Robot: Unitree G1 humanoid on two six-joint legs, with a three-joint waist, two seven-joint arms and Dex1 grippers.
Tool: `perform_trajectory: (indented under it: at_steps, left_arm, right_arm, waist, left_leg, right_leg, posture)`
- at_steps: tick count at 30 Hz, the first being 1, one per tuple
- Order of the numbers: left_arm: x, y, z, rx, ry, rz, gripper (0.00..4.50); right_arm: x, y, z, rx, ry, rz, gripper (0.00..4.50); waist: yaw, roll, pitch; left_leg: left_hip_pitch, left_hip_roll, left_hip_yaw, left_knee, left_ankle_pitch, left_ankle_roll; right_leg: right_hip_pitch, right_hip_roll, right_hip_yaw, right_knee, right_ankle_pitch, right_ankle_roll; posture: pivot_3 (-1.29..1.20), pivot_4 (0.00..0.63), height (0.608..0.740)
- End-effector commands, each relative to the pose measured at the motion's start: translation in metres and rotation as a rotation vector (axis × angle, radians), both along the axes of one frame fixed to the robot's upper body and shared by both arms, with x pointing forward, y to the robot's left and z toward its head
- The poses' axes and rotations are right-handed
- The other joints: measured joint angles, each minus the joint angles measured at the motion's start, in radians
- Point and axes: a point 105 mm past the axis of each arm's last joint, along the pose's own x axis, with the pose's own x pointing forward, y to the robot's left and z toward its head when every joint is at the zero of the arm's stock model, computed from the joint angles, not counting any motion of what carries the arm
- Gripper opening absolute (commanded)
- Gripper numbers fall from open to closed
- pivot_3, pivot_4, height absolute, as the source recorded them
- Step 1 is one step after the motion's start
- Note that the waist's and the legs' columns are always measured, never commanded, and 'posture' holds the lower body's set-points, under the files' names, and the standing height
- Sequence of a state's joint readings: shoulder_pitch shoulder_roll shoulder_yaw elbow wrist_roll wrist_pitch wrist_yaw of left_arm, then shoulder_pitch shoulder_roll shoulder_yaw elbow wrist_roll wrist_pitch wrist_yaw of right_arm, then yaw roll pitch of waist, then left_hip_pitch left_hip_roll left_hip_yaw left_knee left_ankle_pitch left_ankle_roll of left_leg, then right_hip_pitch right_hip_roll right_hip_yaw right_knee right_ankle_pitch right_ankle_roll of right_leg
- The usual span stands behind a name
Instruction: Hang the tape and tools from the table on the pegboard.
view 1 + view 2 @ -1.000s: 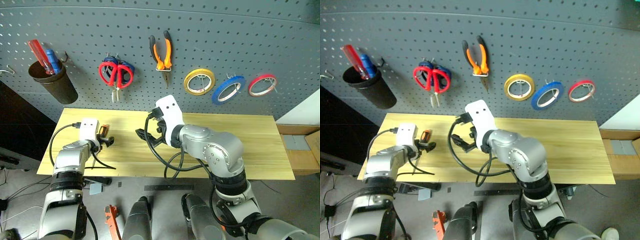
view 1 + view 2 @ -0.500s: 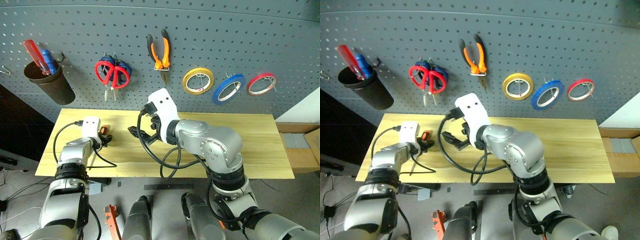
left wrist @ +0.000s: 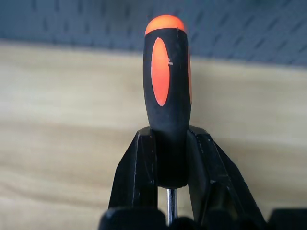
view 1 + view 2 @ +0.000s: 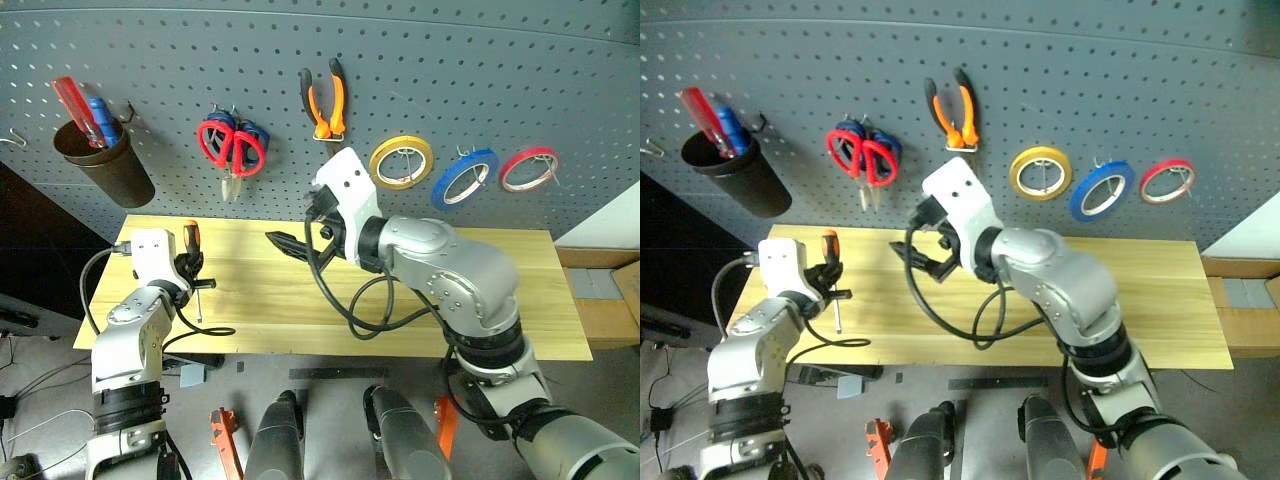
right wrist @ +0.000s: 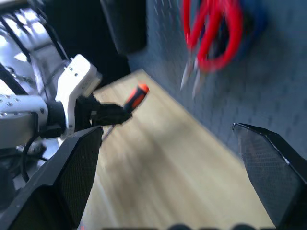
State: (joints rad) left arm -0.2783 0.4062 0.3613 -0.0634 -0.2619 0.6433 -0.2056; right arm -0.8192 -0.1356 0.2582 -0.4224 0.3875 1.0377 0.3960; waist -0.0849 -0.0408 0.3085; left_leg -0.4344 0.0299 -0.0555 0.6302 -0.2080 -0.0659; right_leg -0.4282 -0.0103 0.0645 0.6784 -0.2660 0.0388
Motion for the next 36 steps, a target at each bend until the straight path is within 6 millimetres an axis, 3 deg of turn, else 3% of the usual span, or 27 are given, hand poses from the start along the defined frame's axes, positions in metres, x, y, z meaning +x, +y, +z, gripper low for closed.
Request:
perform_trajectory:
  at_steps: [1, 6, 12, 19, 24, 30, 36]
  left_arm:
    - [-0.011, -0.004, 0.031, 0.031, -0.117, -0.010, 0.49]
    - [-0.018, -0.015, 0.060, 0.082, -0.223, -0.072, 0.49]
    - [-0.025, -0.034, 0.133, 0.118, -0.487, -0.186, 0.49]
    - [-0.022, -0.004, 0.220, 0.152, -0.746, -0.099, 0.49]
    - [-0.020, 0.016, 0.258, 0.207, -0.856, -0.042, 0.49]
    - [-0.017, 0.033, 0.270, 0.262, -0.902, 0.004, 0.49]
    - [-0.013, 0.041, 0.273, 0.289, -0.935, 0.037, 0.49]
  right_arm:
    - [-0.027, -0.002, 0.023, 0.063, -0.111, 0.170, 4.50]
    - [-0.034, -0.006, 0.024, 0.013, -0.161, 0.256, 4.50]
    - [-0.031, -0.009, 0.027, -0.005, -0.189, 0.277, 4.50]
    - [-0.021, -0.012, 0.032, -0.002, -0.213, 0.237, 4.50]
    - [-0.012, -0.009, 0.040, 0.021, -0.238, 0.182, 4.50]
    - [-0.003, -0.005, 0.054, 0.054, -0.268, 0.133, 4.50]
    - [0.002, -0.001, 0.058, 0.072, -0.283, 0.117, 4.50]
  waist:
    - [0.000, 0.000, 0.000]
    - [0.001, -0.001, -0.002]
    - [0.006, -0.004, -0.003]
    - [0.010, -0.005, -0.006]
    - [0.008, -0.005, -0.006]
    - [0.004, -0.005, -0.007]
    - [0.004, -0.014, -0.014]
  left_leg:
    - [0.000, 0.000, 0.000, 0.000, 0.000, 0.000]
    - [0.001, -0.001, -0.001, 0.000, 0.000, 0.000]
    - [0.000, -0.001, -0.001, 0.001, 0.001, -0.001]
    - [0.000, -0.002, -0.002, 0.001, 0.001, -0.002]
    - [0.000, -0.002, -0.001, 0.001, 0.001, -0.002]
    - [0.000, -0.001, -0.001, 0.001, 0.002, -0.003]
    - [0.000, -0.001, -0.001, 0.001, 0.004, -0.007]
  right_leg:
    - [0.000, 0.001, 0.000, 0.000, 0.000, 0.000]
    - [0.000, 0.003, -0.001, 0.001, 0.000, 0.000]
    - [0.000, 0.004, -0.001, 0.001, 0.000, 0.000]
    - [0.000, 0.005, -0.002, 0.002, 0.000, 0.000]
    - [0.000, 0.005, -0.001, 0.001, 0.000, 0.000]
    - [0.000, 0.005, -0.002, 0.002, 0.000, -0.001]
    - [-0.001, 0.004, -0.002, 0.002, 0.001, -0.001]
  posture:
    - [-0.08, 0.263, 0.740]
    - [-0.06, 0.243, 0.740]
    - [-0.04, 0.219, 0.740]
    - [-0.04, 0.218, 0.740]
    - [-0.06, 0.212, 0.740]
    - [-0.07, 0.198, 0.740]
    - [-0.06, 0.178, 0.740]
